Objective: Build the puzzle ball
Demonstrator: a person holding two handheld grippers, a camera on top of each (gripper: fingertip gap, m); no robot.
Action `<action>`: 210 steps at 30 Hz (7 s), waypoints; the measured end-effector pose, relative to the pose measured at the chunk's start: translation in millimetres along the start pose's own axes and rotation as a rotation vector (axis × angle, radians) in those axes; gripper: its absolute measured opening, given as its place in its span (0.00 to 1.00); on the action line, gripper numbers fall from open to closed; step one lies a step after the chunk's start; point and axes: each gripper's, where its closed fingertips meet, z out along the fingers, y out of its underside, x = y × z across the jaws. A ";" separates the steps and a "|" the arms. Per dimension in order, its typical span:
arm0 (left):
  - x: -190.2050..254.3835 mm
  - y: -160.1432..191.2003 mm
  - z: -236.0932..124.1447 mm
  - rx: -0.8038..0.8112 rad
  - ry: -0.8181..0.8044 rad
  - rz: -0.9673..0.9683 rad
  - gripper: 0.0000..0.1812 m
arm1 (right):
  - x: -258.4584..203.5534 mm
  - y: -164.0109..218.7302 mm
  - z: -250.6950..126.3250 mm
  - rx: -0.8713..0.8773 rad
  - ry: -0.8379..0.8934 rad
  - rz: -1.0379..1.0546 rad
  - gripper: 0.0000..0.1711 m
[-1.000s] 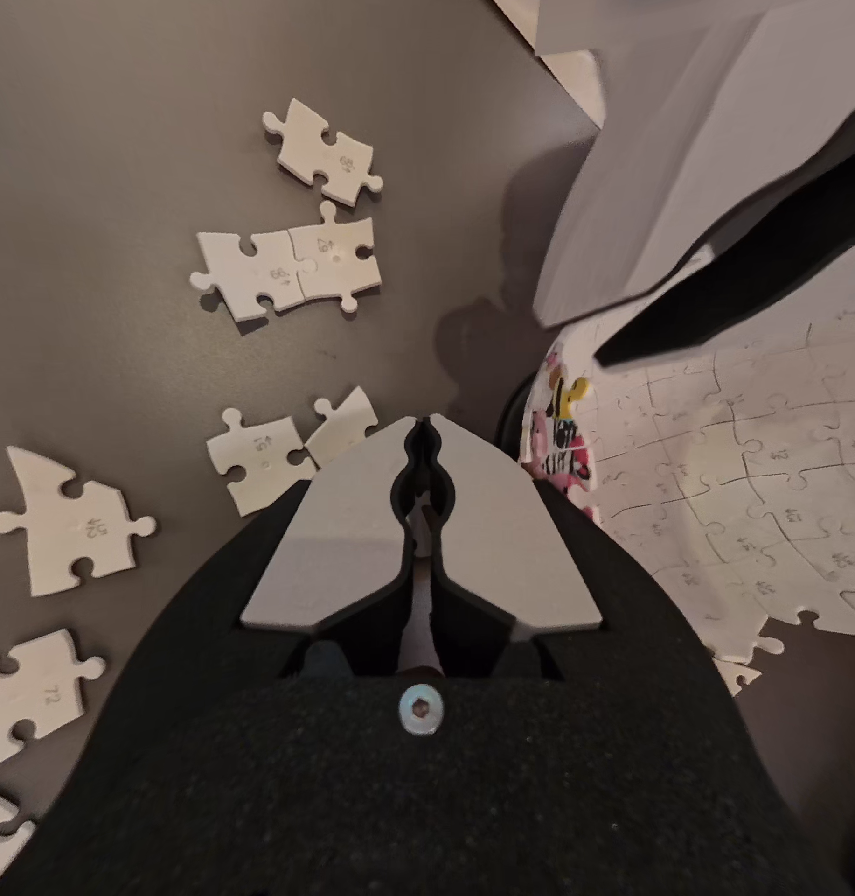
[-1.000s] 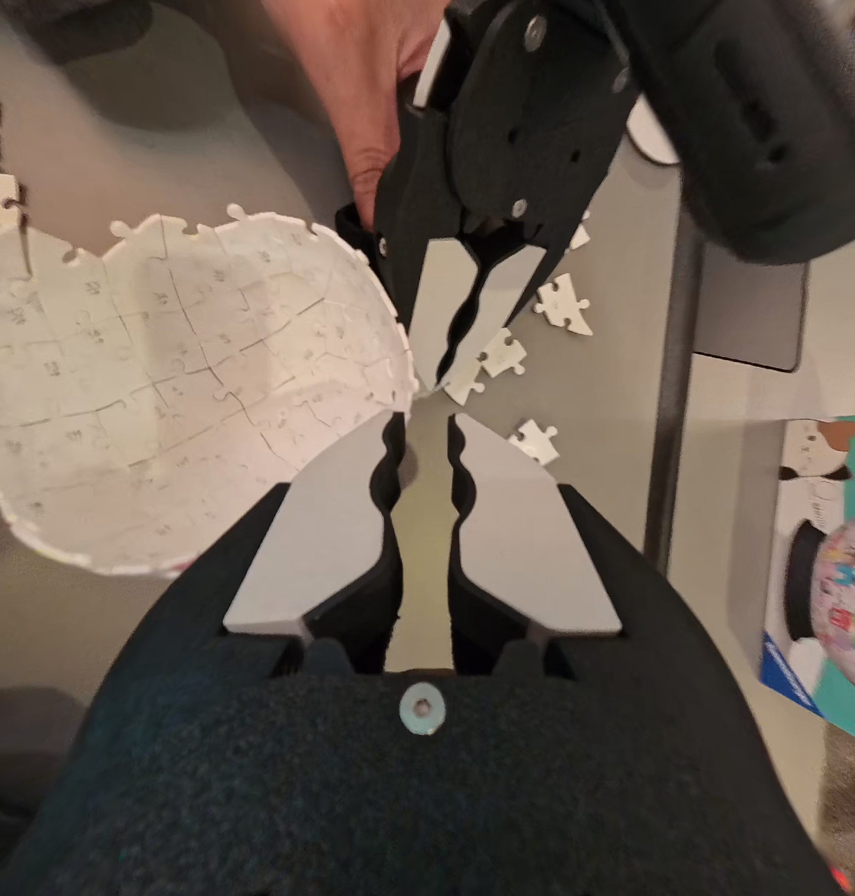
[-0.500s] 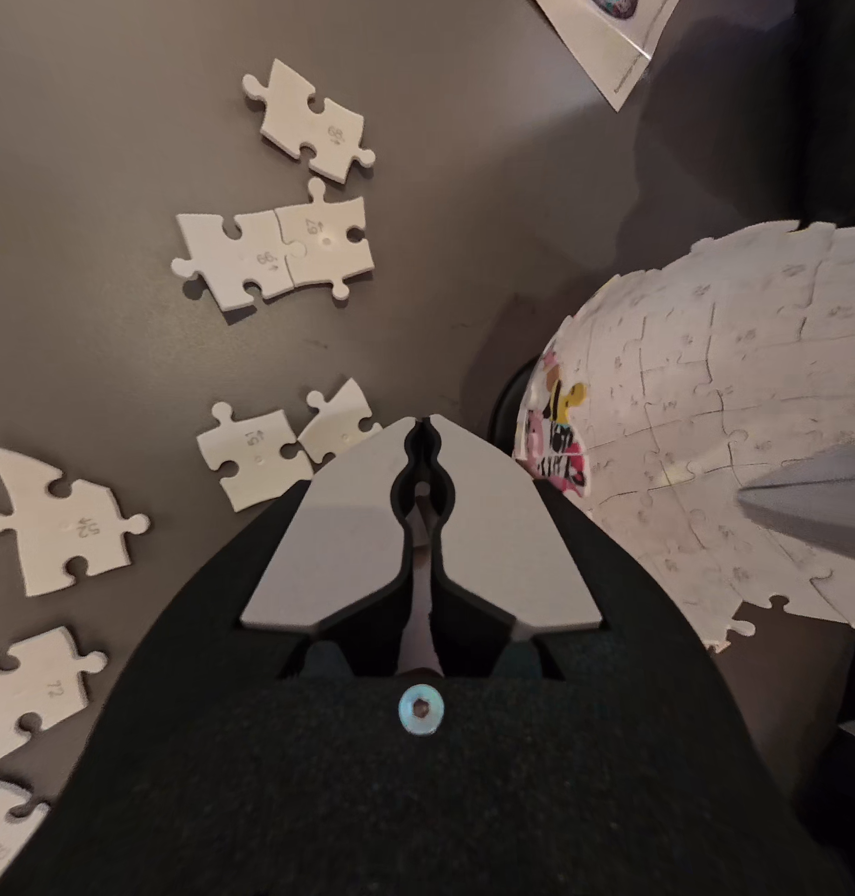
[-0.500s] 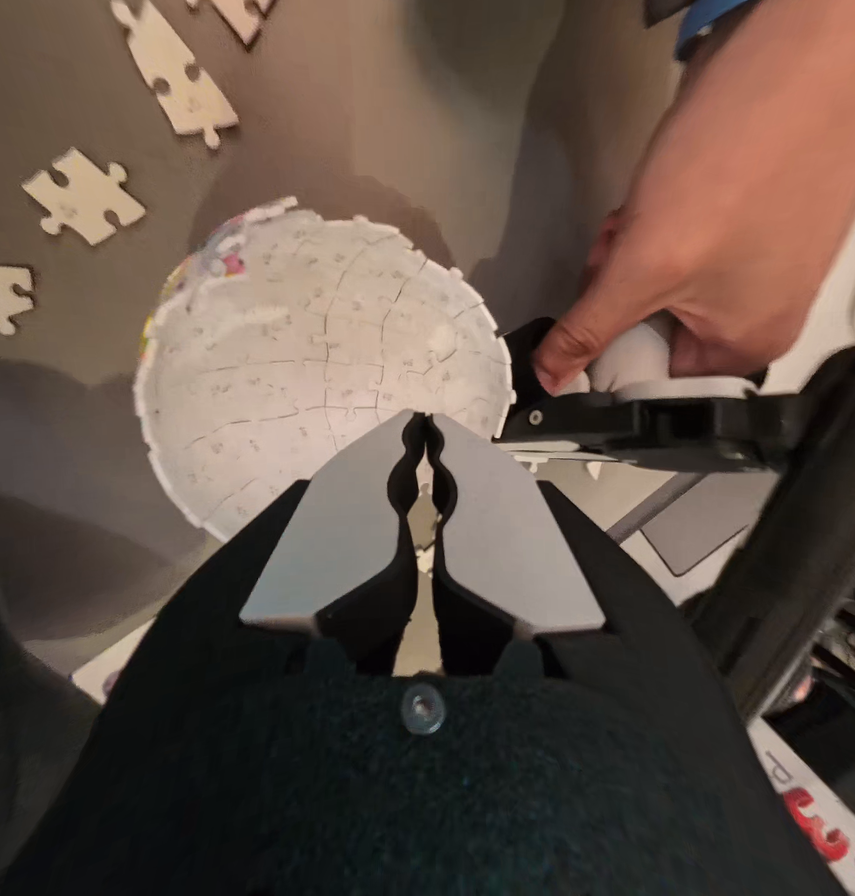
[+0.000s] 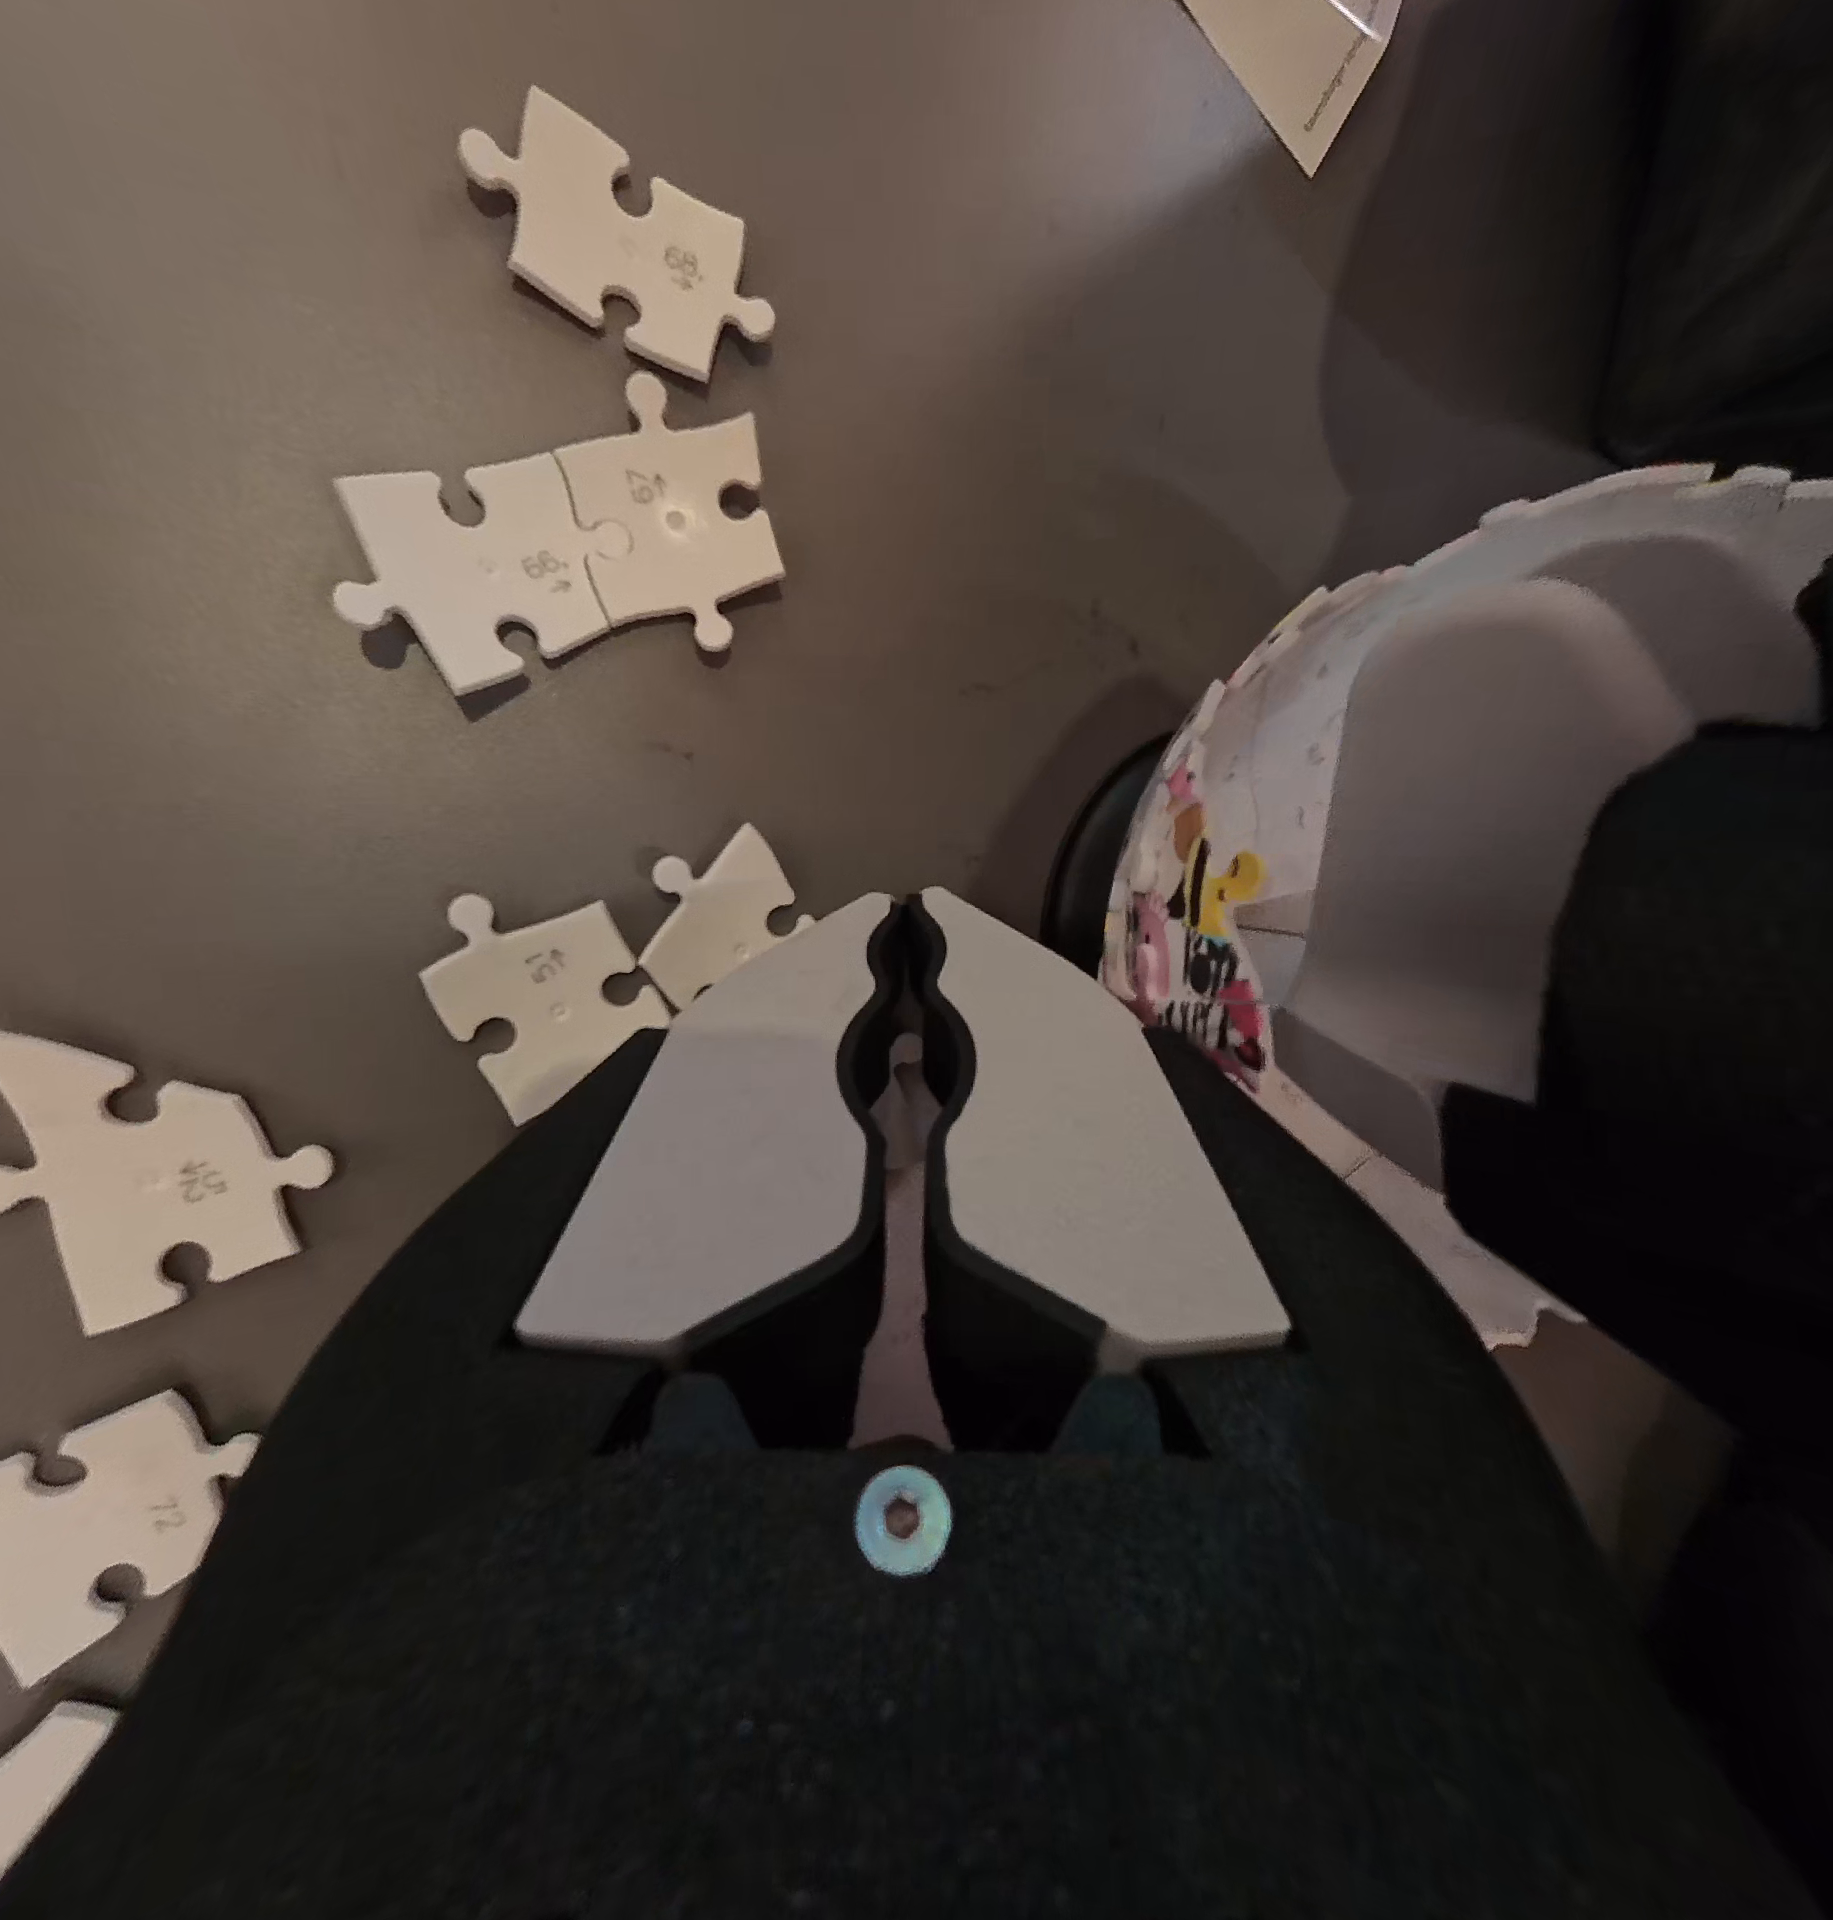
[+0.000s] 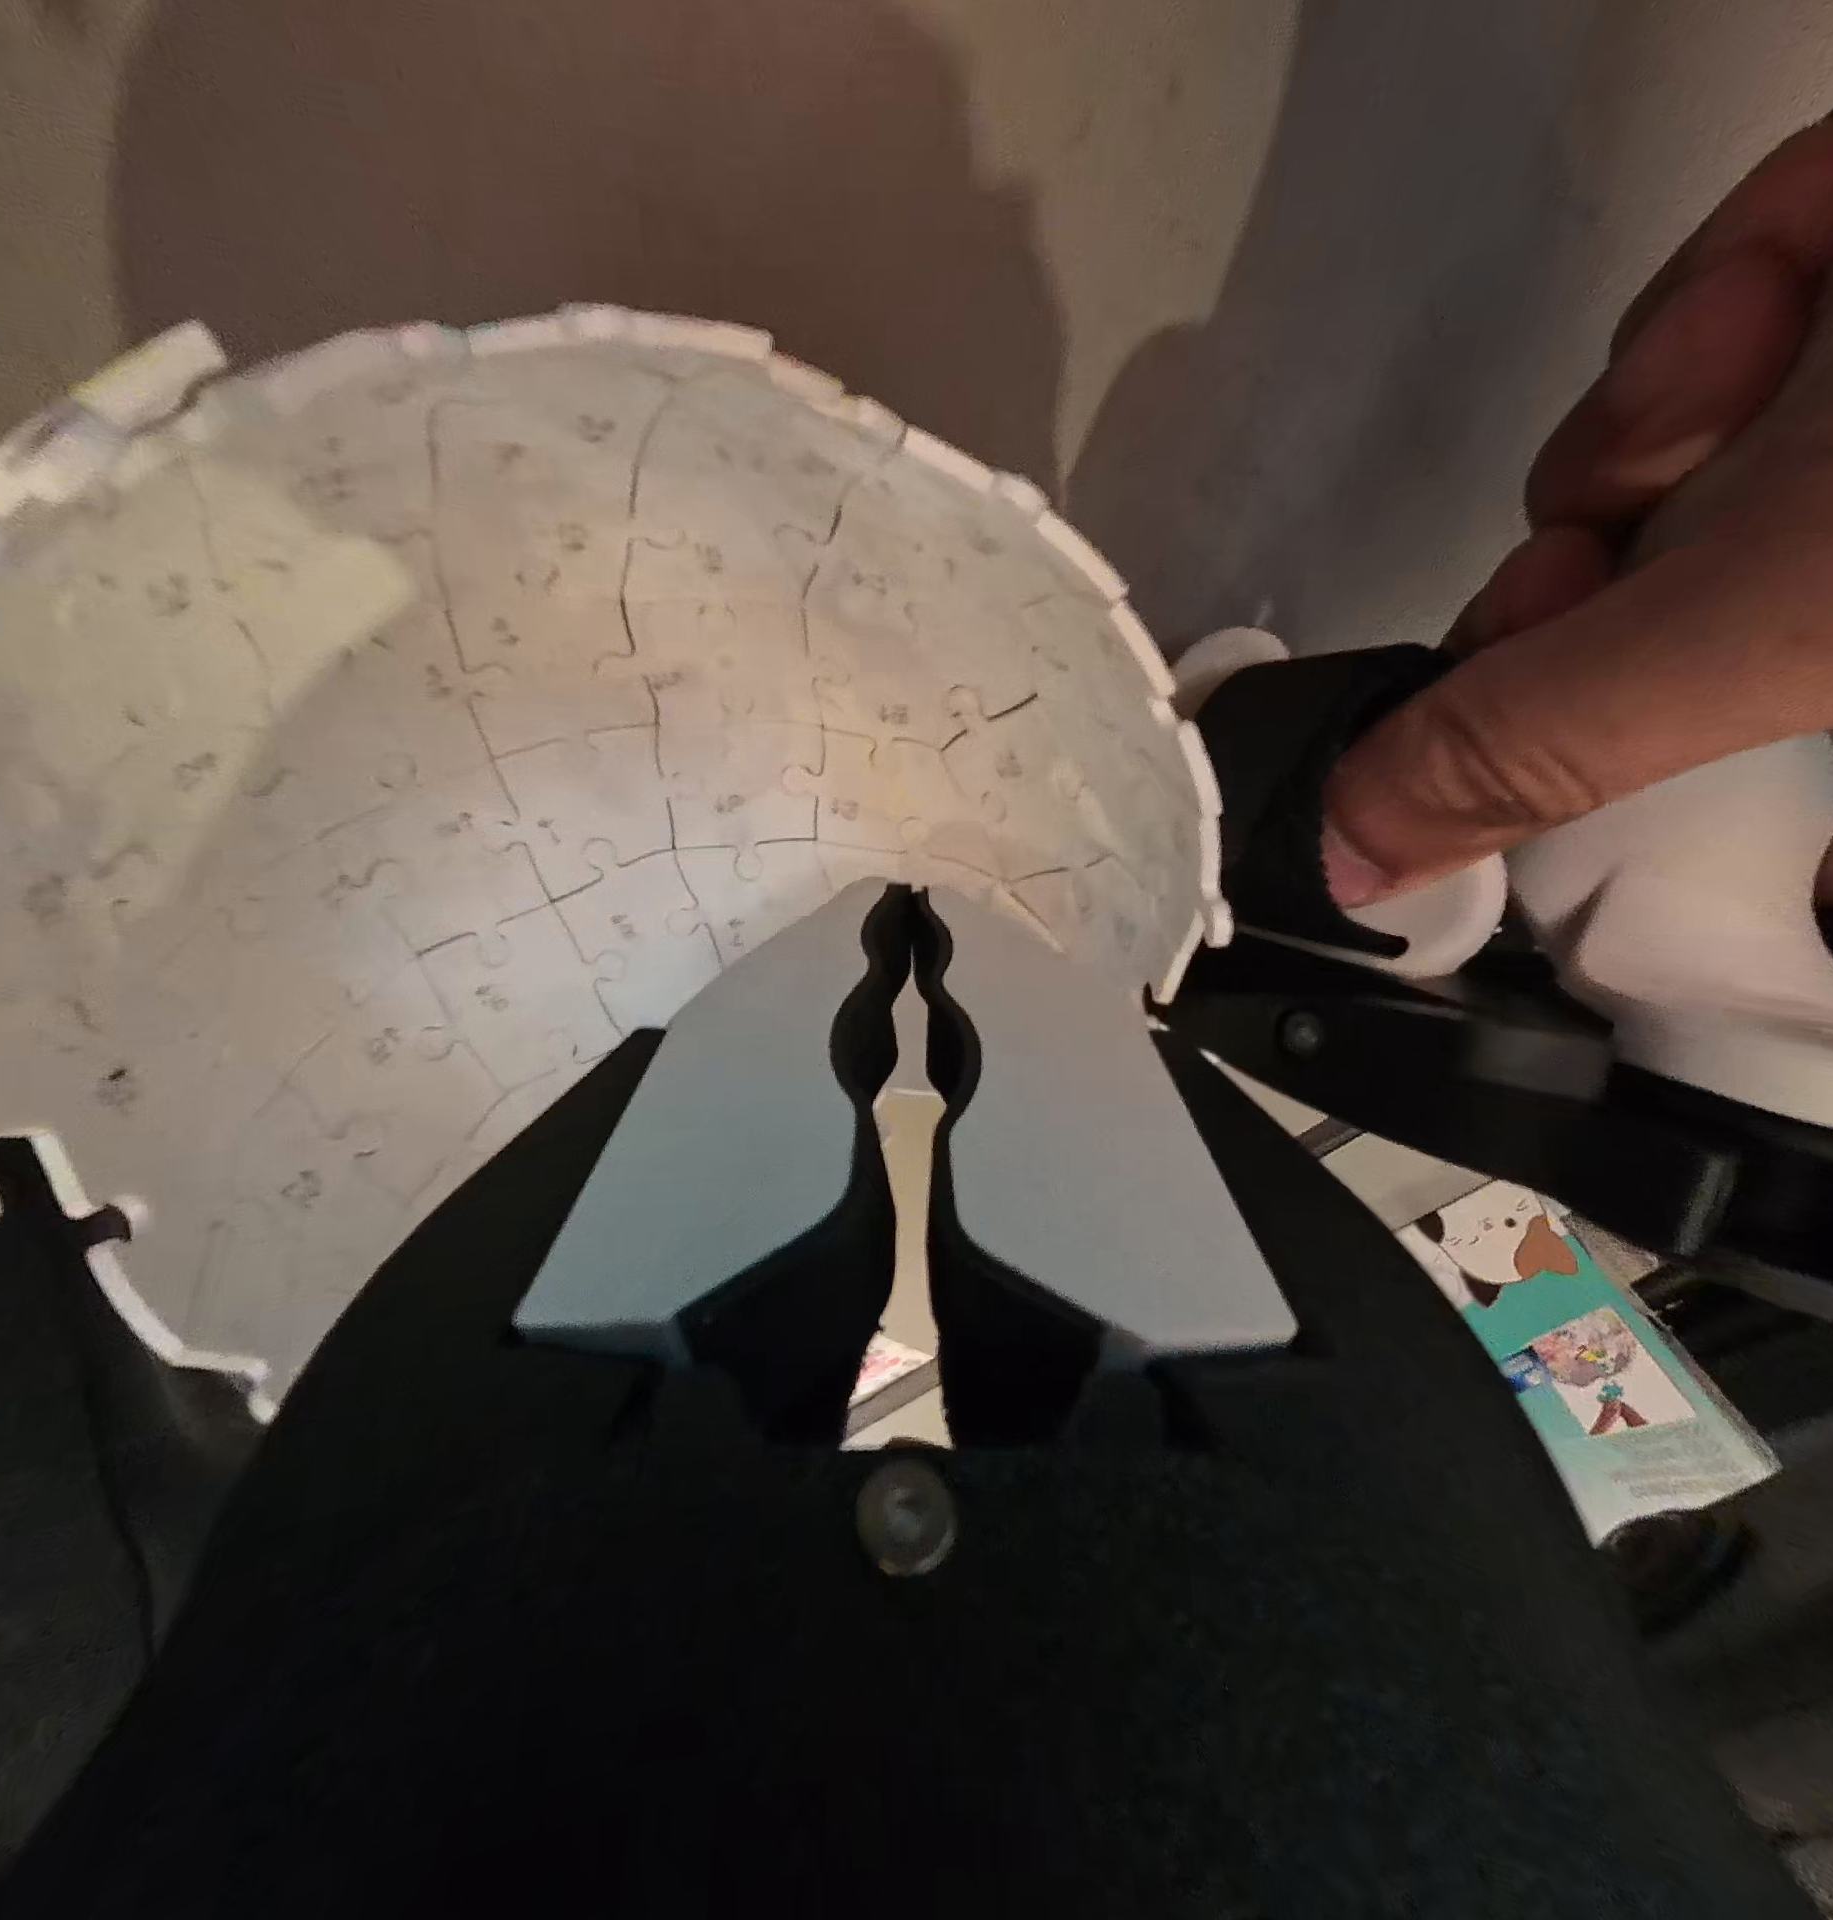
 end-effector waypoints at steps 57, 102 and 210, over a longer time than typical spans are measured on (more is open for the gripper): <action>5.0 4.4 -0.9 0.013 0.108 -0.138 0.00 | 12.0 -0.3 4.1 0.042 0.065 0.014 0.00; -18.4 11.8 -84.3 0.160 -0.181 -0.230 0.06 | 31.7 15.1 -44.9 0.556 -0.291 0.444 0.25; 23.8 -10.4 -52.5 -0.003 -0.432 0.036 0.01 | 27.7 12.3 -5.1 0.733 -0.366 0.640 0.02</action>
